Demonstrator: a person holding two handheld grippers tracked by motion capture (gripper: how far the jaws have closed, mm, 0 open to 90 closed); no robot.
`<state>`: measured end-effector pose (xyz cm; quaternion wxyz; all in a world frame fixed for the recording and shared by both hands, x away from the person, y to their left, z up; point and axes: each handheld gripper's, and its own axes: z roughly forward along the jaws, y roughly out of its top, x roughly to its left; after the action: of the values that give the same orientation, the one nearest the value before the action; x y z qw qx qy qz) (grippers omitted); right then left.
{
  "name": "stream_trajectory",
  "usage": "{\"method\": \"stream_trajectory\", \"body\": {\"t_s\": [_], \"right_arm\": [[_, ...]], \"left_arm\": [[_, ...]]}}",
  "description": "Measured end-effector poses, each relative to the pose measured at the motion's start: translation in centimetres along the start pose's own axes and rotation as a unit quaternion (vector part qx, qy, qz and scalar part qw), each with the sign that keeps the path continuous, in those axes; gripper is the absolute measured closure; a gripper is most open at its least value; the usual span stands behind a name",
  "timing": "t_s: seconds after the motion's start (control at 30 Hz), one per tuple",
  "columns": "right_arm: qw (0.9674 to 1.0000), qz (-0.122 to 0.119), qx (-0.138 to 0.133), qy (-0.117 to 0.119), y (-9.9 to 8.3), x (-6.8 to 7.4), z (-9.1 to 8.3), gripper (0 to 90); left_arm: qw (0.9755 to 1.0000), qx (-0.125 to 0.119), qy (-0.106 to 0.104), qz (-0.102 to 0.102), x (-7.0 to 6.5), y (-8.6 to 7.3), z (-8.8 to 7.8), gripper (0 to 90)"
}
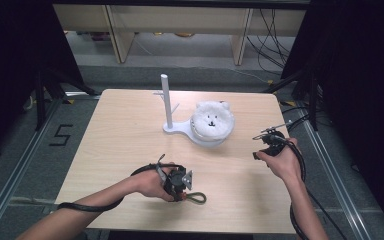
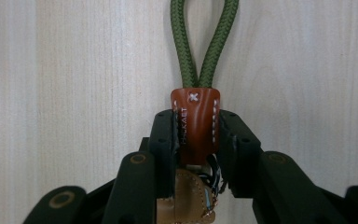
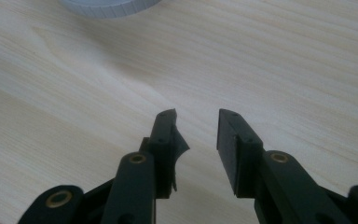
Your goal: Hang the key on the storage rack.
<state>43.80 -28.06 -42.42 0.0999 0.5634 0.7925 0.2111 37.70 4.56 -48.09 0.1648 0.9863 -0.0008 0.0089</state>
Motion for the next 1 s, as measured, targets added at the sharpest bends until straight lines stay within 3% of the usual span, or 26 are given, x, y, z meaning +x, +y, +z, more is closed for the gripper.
{"method": "stream_trajectory", "body": {"t_s": [0.17,0.37,0.4,0.53,0.57,0.67,0.73,0.77,0.8,0.83,0.87,0.9,0.93,0.97,1.0], "right_arm": [[0.9998,-0.013,-0.013,0.0,0.0,-0.2,0.2,68.4],[0.9996,-0.022,-0.019,-0.003,-0.2,-0.4,0.2,68.4],[0.9999,-0.009,-0.01,0.0,-0.2,-0.1,0.1,68.4],[0.9997,-0.014,-0.02,-0.002,-0.2,-0.2,0.2,68.4],[0.9997,-0.016,-0.018,-0.002,-0.2,-0.2,0.1,68.4],[0.9998,-0.012,-0.015,-0.001,-0.3,-0.2,0.1,68.4],[0.9998,-0.014,-0.015,-0.001,-0.3,-0.1,0.1,68.4],[0.9998,-0.012,-0.016,-0.001,-0.3,-0.1,0.1,68.4],[0.9997,-0.012,-0.019,-0.001,-0.3,-0.1,0.1,68.4],[0.9997,-0.012,-0.019,-0.001,-0.3,-0.1,0.1,68.4],[0.9998,-0.012,-0.018,-0.002,-0.3,-0.1,0.1,68.4],[0.9996,-0.016,-0.021,-0.003,-0.4,-0.1,0.1,68.4],[0.9996,-0.015,-0.022,-0.003,-0.4,-0.1,0.1,68.4],[0.9996,-0.019,-0.022,-0.002,-0.4,-0.2,0.1,68.4],[0.9995,-0.022,-0.024,-0.002,-0.4,-0.2,0.2,68.4]], "left_arm": [[0.9997,-0.019,0.016,-0.001,-0.2,-0.3,-0.6,68.6],[0.9956,-0.077,0.04,-0.034,-0.3,-1.3,-1.4,68.6],[0.9941,-0.09,0.046,-0.041,-0.3,-1.4,-1.5,68.6],[0.9894,-0.119,0.056,-0.061,-0.4,-2.0,-2.3,68.6],[0.9867,-0.135,0.059,-0.07,-0.5,-2.1,-2.3,68.6],[0.9832,-0.148,0.071,-0.079,-0.5,-2.5,-2.7,68.8],[0.9826,-0.148,0.076,-0.082,-0.4,-2.7,-2.9,68.8],[0.9809,-0.155,0.079,-0.087,-0.4,-2.8,-3.0,68.9],[0.9816,-0.15,0.08,-0.087,-0.3,-2.9,-3.2,68.9],[0.9805,-0.154,0.086,-0.087,-0.3,-3.1,-3.3,68.9],[0.9768,-0.165,0.088,-0.104,-0.4,-3.1,-3.3,68.9],[0.9765,-0.165,0.092,-0.103,-0.3,-3.3,-3.4,68.9],[0.9783,-0.156,0.098,-0.095,-0.1,-3.4,-3.7,68.9],[0.9772,-0.158,0.098,-0.102,-0.1,-3.5,-3.8,68.9],[0.9734,-0.171,0.103,-0.112,-0.2,-3.6,-3.8,68.9]]}}
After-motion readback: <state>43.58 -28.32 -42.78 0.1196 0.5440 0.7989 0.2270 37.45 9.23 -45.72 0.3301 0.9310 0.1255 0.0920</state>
